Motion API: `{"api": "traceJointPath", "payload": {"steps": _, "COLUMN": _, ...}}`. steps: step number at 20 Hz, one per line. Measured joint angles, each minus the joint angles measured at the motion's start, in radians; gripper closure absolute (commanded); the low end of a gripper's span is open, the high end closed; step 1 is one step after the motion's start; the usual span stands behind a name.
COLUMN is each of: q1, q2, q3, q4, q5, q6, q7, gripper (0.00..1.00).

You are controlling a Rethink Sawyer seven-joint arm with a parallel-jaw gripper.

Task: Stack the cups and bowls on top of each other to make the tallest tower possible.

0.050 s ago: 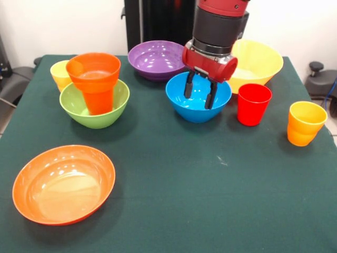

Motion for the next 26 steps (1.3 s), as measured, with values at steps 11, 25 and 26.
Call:
{"api": "traceJointPath", "payload": {"steps": 11, "q1": 0.034, "q2": 0.033, "q3": -0.009, "q4": 0.002, "q5": 0.0, "q6": -0.091, "q7": 0.0, "gripper": 0.0}}
{"api": "traceJointPath", "payload": {"steps": 25, "q1": 0.085, "q2": 0.087, "q3": -0.025, "q4": 0.002, "q5": 0.001, "q6": -0.091, "q7": 0.0, "gripper": 0.0}}
{"api": "traceJointPath", "payload": {"steps": 26, "q1": 0.085, "q2": 0.091, "q3": -0.025, "q4": 0.002, "q5": 0.001, "q6": -0.091, "q7": 0.0, "gripper": 0.0}}
